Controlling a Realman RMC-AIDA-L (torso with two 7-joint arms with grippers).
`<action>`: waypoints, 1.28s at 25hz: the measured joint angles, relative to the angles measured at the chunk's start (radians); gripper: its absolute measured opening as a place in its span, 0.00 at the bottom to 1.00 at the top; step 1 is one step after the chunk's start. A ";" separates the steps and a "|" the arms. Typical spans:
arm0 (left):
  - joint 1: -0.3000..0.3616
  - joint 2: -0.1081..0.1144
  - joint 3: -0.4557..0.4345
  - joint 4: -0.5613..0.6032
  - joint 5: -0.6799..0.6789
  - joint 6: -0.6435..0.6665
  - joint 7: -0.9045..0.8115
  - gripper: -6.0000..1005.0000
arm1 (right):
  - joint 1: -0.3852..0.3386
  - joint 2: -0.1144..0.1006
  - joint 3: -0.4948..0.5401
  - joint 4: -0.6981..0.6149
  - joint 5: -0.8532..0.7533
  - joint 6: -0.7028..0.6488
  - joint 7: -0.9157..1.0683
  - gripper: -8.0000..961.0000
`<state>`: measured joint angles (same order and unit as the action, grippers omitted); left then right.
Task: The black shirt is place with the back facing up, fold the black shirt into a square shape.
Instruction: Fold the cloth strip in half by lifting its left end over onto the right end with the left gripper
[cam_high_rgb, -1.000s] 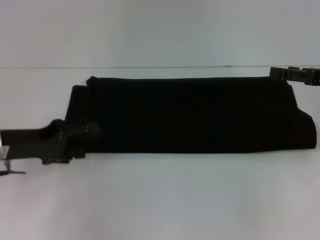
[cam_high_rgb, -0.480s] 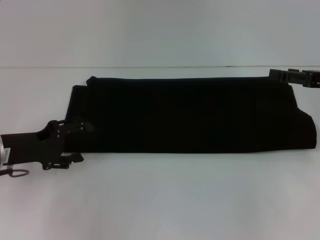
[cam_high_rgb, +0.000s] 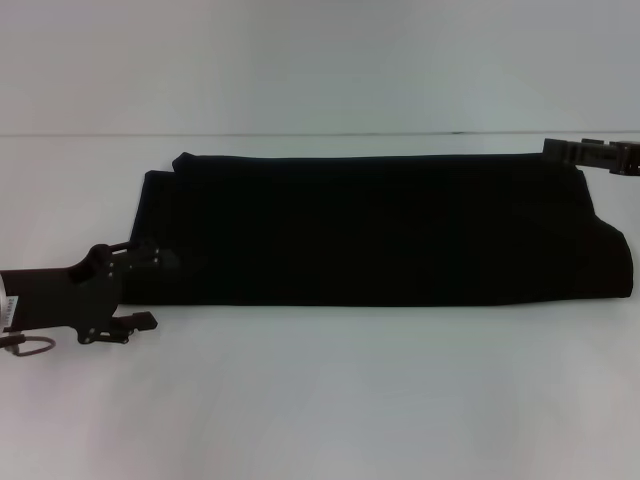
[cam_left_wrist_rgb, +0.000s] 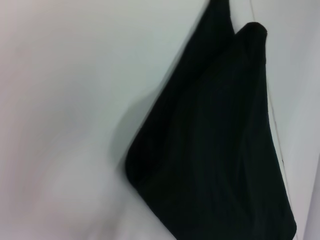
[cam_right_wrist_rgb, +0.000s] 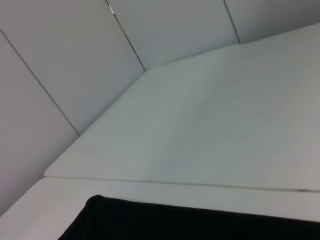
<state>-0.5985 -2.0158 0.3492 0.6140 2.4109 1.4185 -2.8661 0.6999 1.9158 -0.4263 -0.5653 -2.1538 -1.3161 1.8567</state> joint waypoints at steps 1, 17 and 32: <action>0.000 0.000 -0.001 0.000 0.000 0.000 -0.009 0.93 | 0.002 0.000 0.000 -0.001 0.000 0.000 0.000 0.98; 0.002 -0.003 0.005 -0.005 0.018 -0.101 -0.039 0.92 | -0.001 0.000 0.000 -0.001 0.004 0.017 0.002 0.98; 0.003 -0.001 0.005 -0.006 0.022 -0.144 -0.035 0.90 | -0.004 0.000 0.002 0.007 0.000 0.025 0.002 0.98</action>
<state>-0.5952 -2.0171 0.3537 0.6083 2.4329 1.2748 -2.9012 0.6964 1.9157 -0.4248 -0.5580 -2.1536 -1.2909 1.8585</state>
